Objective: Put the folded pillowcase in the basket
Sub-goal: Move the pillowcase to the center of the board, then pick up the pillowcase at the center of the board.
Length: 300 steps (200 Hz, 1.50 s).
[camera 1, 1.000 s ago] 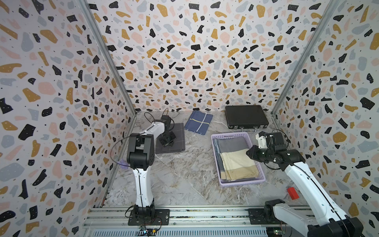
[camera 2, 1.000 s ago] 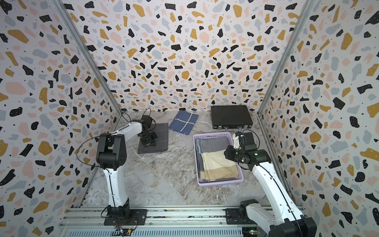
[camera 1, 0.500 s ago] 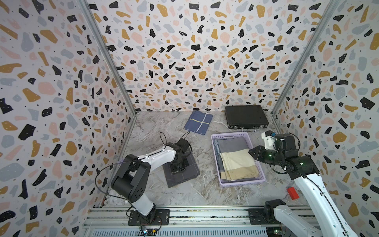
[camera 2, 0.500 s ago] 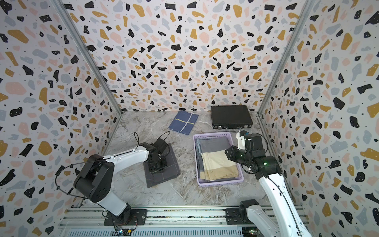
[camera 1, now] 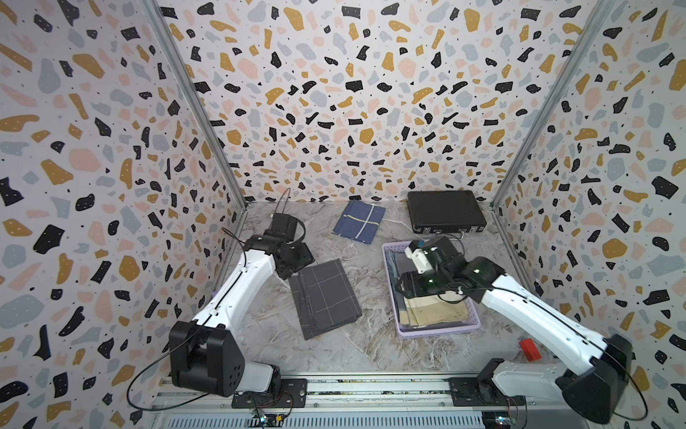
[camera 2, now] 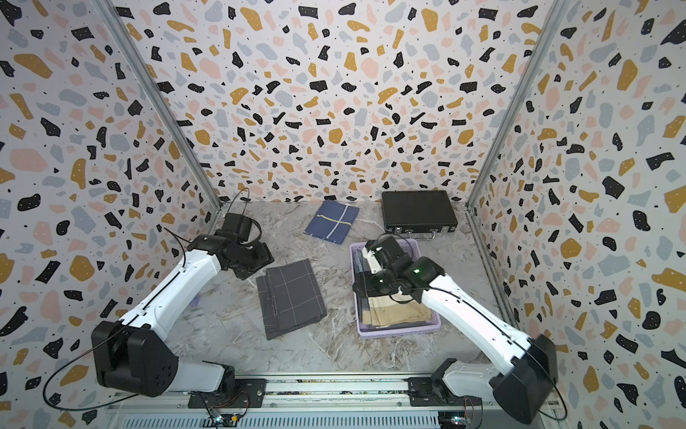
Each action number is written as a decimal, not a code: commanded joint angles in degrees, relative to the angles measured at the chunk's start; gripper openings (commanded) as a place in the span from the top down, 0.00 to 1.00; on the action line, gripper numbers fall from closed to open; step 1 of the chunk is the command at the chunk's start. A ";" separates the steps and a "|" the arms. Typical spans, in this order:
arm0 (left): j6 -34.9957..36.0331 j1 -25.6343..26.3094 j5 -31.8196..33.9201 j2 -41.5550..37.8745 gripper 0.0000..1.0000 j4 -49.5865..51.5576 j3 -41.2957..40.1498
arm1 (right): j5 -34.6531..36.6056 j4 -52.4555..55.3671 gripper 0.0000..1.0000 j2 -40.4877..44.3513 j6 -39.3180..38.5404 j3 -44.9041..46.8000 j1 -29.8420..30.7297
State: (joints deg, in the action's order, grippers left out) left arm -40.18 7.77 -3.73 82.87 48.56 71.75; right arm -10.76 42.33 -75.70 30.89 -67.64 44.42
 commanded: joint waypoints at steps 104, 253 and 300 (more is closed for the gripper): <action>6.32 -6.80 -4.02 22.42 0.18 -3.44 -0.07 | -4.85 -10.52 0.22 -31.57 -0.77 -7.71 5.98; 4.94 -5.99 -7.95 25.80 0.88 -6.66 -2.87 | -12.99 -19.46 1.00 -37.28 4.83 -6.73 9.07; 4.13 -2.18 -8.56 18.25 1.00 -6.37 -4.44 | -9.27 -16.67 1.00 -30.80 4.67 -6.38 9.19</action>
State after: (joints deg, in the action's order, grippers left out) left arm -35.40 2.98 -11.31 106.17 40.03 68.86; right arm -22.50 22.92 -113.12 35.48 -74.22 53.17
